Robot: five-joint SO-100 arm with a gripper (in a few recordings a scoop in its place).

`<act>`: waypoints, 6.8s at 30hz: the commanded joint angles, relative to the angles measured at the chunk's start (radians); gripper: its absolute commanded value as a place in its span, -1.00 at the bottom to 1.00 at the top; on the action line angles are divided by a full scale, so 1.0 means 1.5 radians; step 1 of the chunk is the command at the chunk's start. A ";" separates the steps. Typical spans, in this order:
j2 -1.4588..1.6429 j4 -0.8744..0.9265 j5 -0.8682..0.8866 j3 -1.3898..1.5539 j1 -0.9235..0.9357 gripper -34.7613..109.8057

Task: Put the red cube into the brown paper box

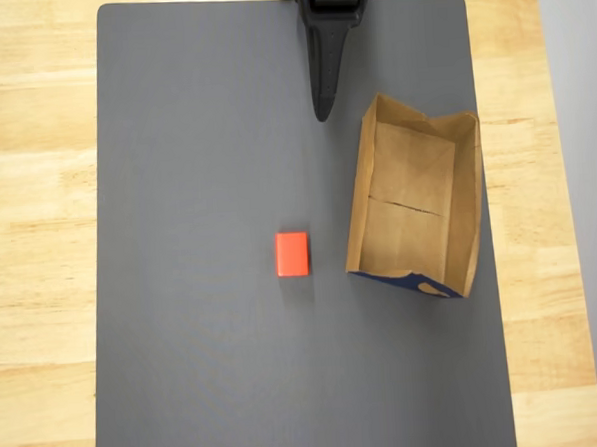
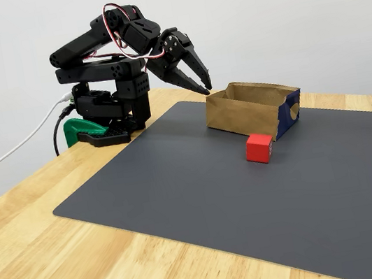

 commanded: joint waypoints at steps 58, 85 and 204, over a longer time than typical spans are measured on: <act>-0.002 0.004 -0.005 0.000 0.012 -0.52; -0.002 0.004 -0.005 0.000 0.012 -0.52; -0.743 -0.206 -0.125 -0.481 0.096 -0.52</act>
